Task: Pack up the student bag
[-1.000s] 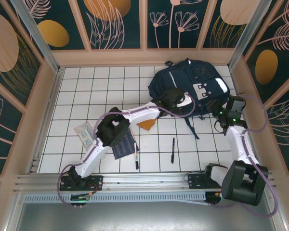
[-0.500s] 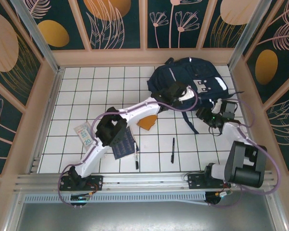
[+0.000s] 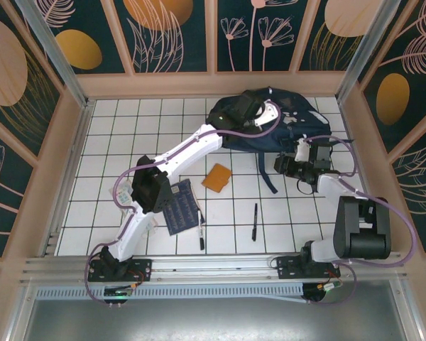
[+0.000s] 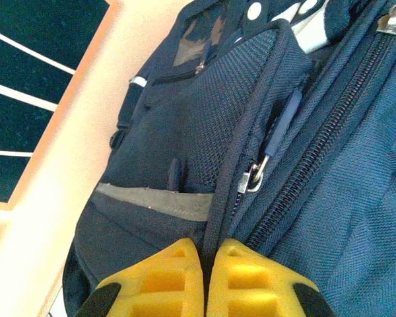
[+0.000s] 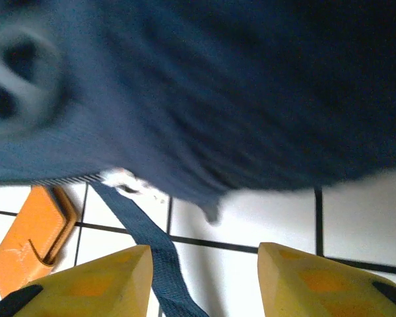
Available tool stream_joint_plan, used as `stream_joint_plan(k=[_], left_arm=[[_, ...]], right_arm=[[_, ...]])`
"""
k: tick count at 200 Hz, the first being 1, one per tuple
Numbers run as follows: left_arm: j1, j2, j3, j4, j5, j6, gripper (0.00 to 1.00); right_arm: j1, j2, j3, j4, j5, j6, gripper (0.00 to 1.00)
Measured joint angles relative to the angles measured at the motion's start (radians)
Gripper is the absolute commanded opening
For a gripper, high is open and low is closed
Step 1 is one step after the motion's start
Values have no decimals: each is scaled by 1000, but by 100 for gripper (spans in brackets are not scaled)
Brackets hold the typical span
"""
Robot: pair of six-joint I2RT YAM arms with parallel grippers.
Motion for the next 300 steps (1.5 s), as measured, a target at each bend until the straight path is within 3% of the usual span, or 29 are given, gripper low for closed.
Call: stream_joint_plan(k=[63, 76, 89, 116, 144, 164, 182, 217, 264, 300], left_arm=[[-3, 0, 64, -64, 35, -6, 0], [-3, 0, 70, -74, 45, -6, 0], [-3, 0, 74, -84, 50, -6, 0], [-3, 1, 87, -98, 57, -6, 0], [-2, 2, 94, -105, 72, -10, 0], [-2, 2, 103, -112, 76, -13, 0], [-2, 2, 106, -111, 76, -13, 0], [0, 2, 109, -111, 86, -15, 0], [0, 2, 137, -91, 78, -28, 0], [0, 2, 161, -49, 75, -55, 0]], right_arm=[[9, -78, -5, 30, -18, -27, 27], [9, -68, 4, 25, -23, -28, 31], [9, -66, 10, 17, -18, -25, 46], [8, -45, 60, -34, -4, -36, 45], [6, -4, 94, -43, 0, -36, 39], [6, 3, 94, -44, 3, -40, 20], [6, 3, 94, -45, 11, -35, 17], [6, -8, 91, -49, 77, -47, 0], [22, -64, 81, -54, 43, -75, 0], [115, -64, 82, -117, -64, -80, 0]])
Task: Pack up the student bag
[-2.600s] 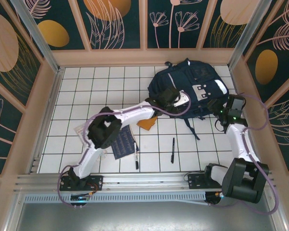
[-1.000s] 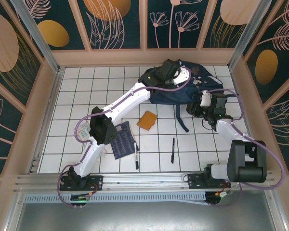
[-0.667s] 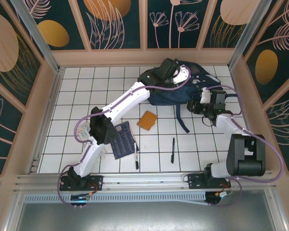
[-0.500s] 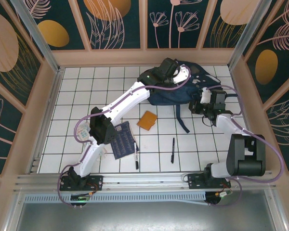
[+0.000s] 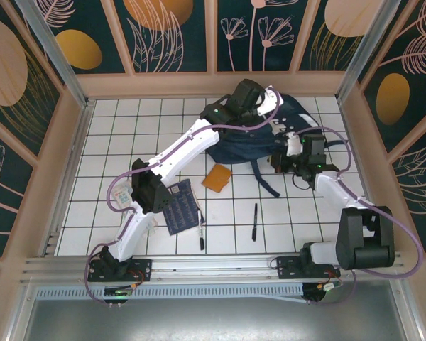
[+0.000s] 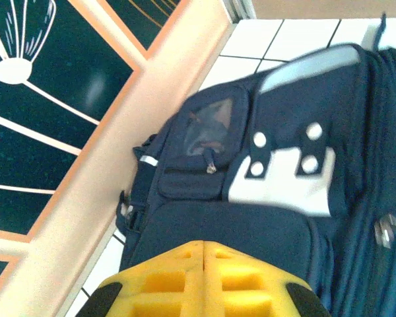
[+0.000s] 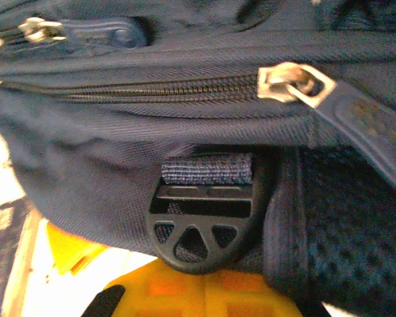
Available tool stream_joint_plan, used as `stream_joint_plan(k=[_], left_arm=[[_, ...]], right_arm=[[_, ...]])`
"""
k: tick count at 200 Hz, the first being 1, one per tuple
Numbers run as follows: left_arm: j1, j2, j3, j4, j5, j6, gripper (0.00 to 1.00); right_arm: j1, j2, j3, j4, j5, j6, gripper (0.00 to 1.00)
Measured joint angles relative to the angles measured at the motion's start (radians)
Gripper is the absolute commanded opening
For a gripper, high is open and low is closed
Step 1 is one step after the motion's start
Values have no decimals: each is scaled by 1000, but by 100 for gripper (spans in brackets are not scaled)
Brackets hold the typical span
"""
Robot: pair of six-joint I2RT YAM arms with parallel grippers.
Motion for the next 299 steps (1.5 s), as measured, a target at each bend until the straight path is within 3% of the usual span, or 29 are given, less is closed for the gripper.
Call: stream_joint_plan(k=[33, 48, 67, 86, 100, 125, 152, 182, 198, 226, 279, 299], left_arm=[[0, 4, 0, -2, 30, -34, 0], [0, 6, -1, -13, 53, -56, 18], [2, -19, -74, -20, 89, -109, 26], [7, -125, -331, 2, 140, -182, 31], [16, -232, -567, 43, 161, -246, 41], [51, -463, -984, 199, 185, -384, 51], [76, -638, -1227, 370, 263, -500, 52], [45, -622, -1320, 555, 326, -599, 52], [23, -596, -1368, 629, 344, -624, 52], [-19, -541, -1392, 702, 358, -627, 52], [-38, -483, -1451, 852, 332, -563, 53], [-37, -450, -1458, 899, 325, -552, 53]], right_arm=[[42, 5, -1, 0, -90, 20, 0], [49, 23, -1, 3, -109, 47, 0], [49, 71, -1, 16, -142, 96, 0], [53, 135, 0, 20, -172, 140, 0], [58, 178, 1, 15, -185, 162, 0], [62, 211, 17, -12, -193, 183, 5], [62, 222, 62, -54, -194, 188, 0], [65, 270, 108, -77, -219, 199, 0], [71, 303, 130, -105, -225, 203, 10], [87, 327, 150, -157, -216, 190, 12], [88, 320, 153, -210, -209, 184, 31], [88, 287, 153, -232, -201, 187, 33]])
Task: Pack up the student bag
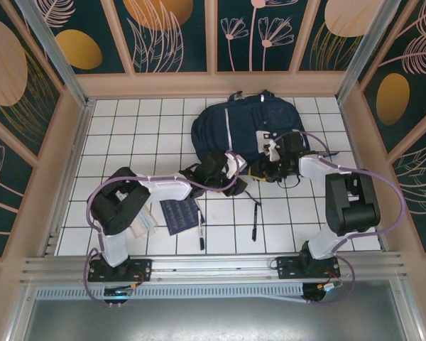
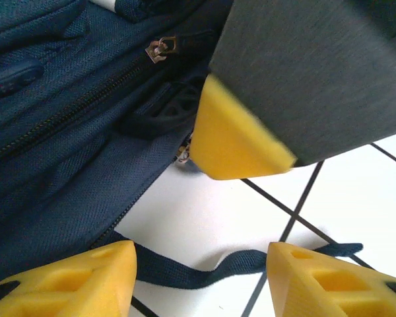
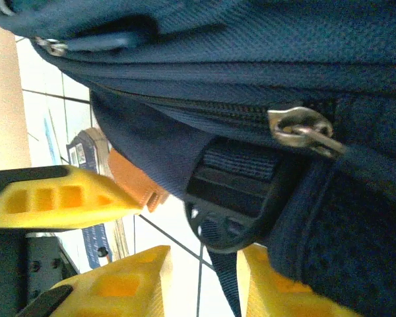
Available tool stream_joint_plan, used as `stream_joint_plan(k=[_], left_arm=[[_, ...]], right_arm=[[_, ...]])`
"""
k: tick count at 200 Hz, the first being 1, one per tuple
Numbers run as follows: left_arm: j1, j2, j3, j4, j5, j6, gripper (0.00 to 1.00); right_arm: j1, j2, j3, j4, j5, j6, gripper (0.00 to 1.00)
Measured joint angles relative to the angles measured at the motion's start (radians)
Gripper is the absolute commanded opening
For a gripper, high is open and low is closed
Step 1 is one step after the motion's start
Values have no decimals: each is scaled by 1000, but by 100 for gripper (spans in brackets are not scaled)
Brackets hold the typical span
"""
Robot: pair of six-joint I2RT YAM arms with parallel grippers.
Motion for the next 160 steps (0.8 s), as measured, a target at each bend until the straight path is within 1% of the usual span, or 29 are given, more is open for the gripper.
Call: stream_joint_plan(k=[41, 62, 81, 104, 130, 149, 160], left_arm=[[0, 47, 0, 72, -3, 12, 53], [-1, 51, 0, 108, 0, 11, 53], [-5, 58, 1, 144, 1, 11, 52], [-9, 70, 0, 172, -4, 1, 51], [-10, 70, -19, 195, -11, -6, 51], [-10, 59, -59, 207, -11, -9, 51], [-10, 39, -94, 208, -12, -12, 51]], right_arm=[[-43, -106, 0, -23, 24, 5, 34], [-63, -147, 2, -36, 75, 5, 37], [-62, -151, 2, -37, 125, 7, 40], [-37, -151, -6, -30, 214, 7, 40], [-2, -160, -63, -10, 311, 3, 44], [26, -187, -78, -19, 422, -27, 45], [46, -207, -72, -21, 490, -80, 46]])
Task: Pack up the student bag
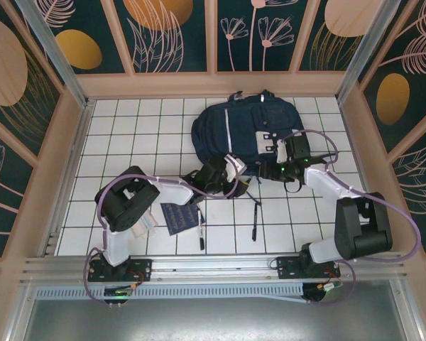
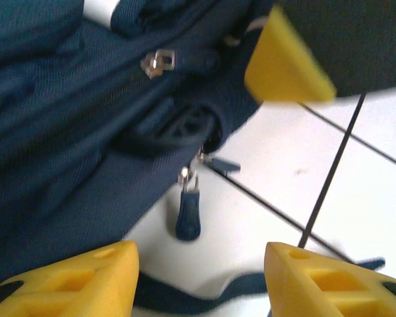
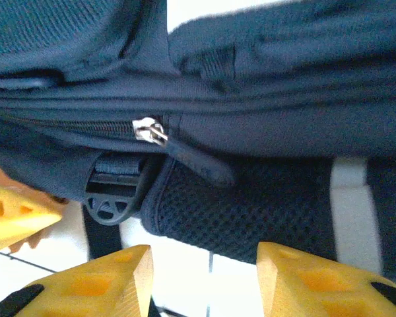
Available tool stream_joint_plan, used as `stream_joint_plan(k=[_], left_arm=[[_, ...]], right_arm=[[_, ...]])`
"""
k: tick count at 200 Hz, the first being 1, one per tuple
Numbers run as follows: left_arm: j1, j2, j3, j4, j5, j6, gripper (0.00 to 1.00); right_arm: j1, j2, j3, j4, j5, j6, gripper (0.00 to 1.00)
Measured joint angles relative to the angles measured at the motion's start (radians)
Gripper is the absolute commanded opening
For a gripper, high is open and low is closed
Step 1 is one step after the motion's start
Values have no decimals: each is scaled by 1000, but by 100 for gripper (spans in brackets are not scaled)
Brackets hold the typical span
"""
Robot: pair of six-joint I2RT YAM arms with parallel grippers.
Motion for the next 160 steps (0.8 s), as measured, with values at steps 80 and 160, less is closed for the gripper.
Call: stream_joint_plan(k=[80, 160], left_arm=[[0, -266, -179, 32, -26, -4, 52], [0, -280, -198, 45, -26, 49, 69]], right_arm=[[57, -44, 0, 96, 32, -881, 52], [-28, 19, -8, 74, -92, -1363, 59]])
